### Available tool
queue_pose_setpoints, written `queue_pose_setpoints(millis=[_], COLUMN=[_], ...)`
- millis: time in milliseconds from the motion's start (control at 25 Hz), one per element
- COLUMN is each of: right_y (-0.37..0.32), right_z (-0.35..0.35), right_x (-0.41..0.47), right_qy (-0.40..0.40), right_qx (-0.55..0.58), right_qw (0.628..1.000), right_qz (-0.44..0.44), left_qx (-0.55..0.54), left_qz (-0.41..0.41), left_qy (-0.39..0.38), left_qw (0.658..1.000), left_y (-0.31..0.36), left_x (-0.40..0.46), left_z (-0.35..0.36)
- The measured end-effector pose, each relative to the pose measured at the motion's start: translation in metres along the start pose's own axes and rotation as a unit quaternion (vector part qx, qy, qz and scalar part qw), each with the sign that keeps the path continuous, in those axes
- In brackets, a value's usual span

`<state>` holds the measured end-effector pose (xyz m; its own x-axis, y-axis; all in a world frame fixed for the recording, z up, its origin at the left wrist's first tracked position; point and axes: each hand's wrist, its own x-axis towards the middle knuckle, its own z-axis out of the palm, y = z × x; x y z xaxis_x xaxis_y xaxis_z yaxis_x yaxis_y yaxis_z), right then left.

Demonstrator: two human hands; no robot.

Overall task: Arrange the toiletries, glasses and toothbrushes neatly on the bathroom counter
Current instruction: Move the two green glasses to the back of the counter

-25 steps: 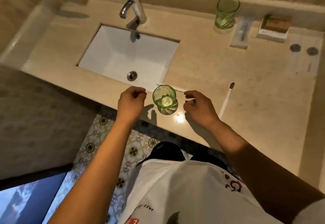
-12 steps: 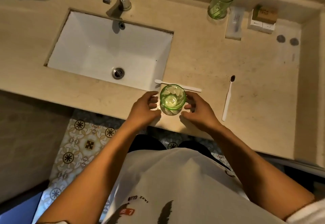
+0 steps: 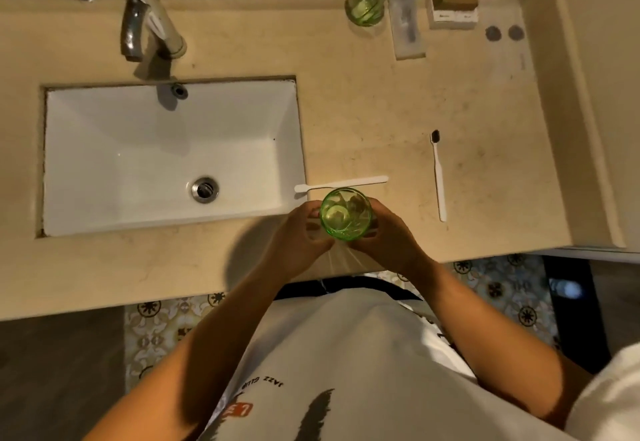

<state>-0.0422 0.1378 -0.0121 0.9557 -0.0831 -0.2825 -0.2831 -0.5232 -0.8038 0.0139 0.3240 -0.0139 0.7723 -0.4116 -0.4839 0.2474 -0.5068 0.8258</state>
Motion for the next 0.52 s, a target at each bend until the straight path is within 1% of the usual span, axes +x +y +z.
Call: queue_pose_setpoints(millis=[120,280,400,520], right_y=[-0.002,-0.013,-0.027,-0.044], right_z=[-0.002,-0.016,-0.032,-0.046], right_x=[0.016,0.048,0.085,0.132], right_qy=[-0.003,-0.011,-0.002,0.012], right_qx=[0.010,0.003,0.003,-0.006], right_qw=[0.999,0.998,0.999,1.000], right_qz=[0.050,0.061,0.040,-0.012], left_qx=[0.011,0.011,-0.002,-0.026], left_qz=[-0.012,-0.002,0.012,0.053], left_qy=[-0.010,0.018,0.047,0.075], left_qw=[1.000,1.000,0.999,0.995], left_y=[0.006,0.021,0.044,0.062], left_x=[0.007,0.025,0.050,0.085], left_z=[-0.013,-0.028,-0.047,-0.065])
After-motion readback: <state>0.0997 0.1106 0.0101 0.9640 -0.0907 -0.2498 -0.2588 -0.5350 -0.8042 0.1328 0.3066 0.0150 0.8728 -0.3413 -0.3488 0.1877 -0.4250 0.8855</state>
